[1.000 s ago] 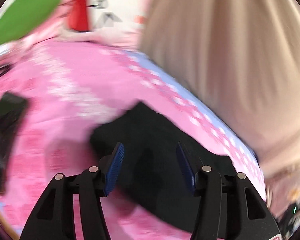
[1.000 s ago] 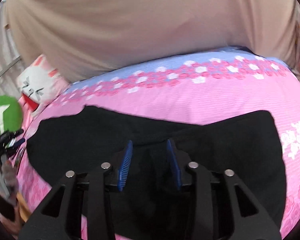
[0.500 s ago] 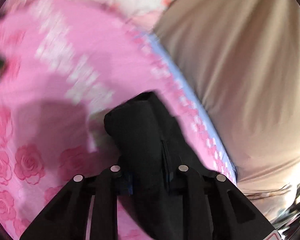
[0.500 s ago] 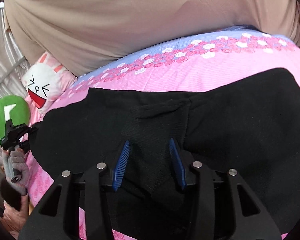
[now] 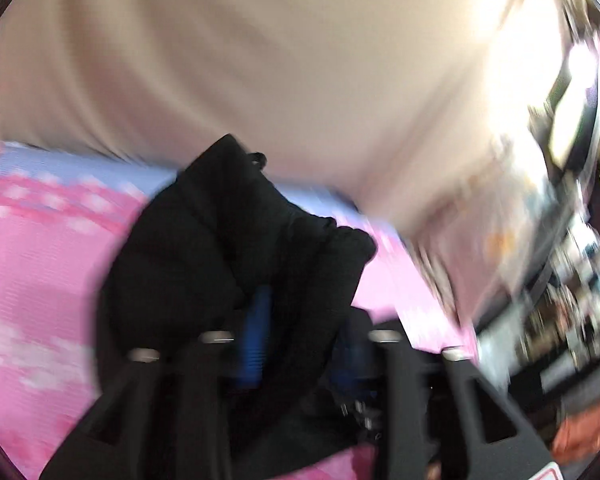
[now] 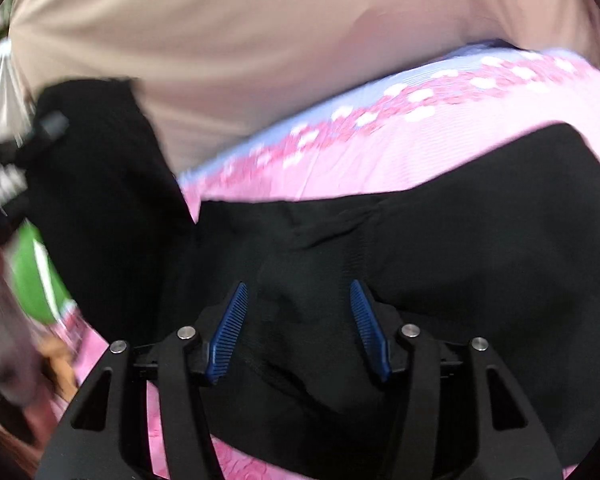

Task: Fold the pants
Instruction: 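Grasp the folded pants edge with the left tool and fold it over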

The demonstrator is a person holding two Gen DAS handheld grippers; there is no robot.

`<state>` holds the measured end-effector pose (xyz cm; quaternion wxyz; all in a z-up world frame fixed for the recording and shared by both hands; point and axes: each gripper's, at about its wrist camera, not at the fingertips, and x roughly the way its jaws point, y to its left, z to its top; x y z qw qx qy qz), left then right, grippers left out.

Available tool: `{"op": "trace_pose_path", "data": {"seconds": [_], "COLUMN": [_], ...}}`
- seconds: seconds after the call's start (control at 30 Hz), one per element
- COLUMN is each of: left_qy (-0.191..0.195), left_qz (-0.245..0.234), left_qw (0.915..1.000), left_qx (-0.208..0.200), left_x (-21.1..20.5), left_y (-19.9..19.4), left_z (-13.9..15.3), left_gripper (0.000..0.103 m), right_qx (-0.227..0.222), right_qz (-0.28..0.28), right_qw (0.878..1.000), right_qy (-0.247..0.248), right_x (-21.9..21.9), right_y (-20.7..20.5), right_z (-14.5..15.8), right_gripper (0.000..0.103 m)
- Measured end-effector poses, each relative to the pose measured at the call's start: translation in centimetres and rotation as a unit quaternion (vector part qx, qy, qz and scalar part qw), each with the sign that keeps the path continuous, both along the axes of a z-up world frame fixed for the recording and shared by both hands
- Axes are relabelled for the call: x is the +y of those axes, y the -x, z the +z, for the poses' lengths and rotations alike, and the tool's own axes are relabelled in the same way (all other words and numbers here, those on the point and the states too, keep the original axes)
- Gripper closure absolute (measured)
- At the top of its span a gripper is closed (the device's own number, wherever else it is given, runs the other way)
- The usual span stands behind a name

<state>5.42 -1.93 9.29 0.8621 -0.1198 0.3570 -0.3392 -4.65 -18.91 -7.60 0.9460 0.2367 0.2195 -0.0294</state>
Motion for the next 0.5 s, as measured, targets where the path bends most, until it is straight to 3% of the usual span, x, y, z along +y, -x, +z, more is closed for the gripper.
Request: {"op": "trace_pose_path", "data": {"seconds": [0.07,0.2,0.3,0.5], "left_qy": [-0.01,-0.011,-0.002,-0.027], "left_qz": [-0.034,-0.022,0.026,0.124], "left_qw": [0.9991,0.9989,0.9984,0.9907], "left_qx": [0.023,0.039,0.051,0.047], "left_x": [-2.6,-1.3,2.8,9.5], "left_y": [1.1,2.5,2.0,2.6], "left_z": [-2.2,-3.9,-4.3,-5.1], "left_gripper": [0.033,0.033,0.033,0.033], "right_qx": [0.003,-0.008,-0.012,0.025], "right_qz": [-0.014,0.003,0.033,0.042], "right_qw": [1.0,1.0,0.997,0.994], "right_qy": [0.004,-0.023,-0.064,-0.101], "right_x": [-0.8,-2.1,-2.7,-3.1], "right_y": [1.5,4.3,3.4,-3.2], "right_z": [0.0,0.4,1.0,1.4], "right_gripper": [0.051,0.048,0.033,0.031]}}
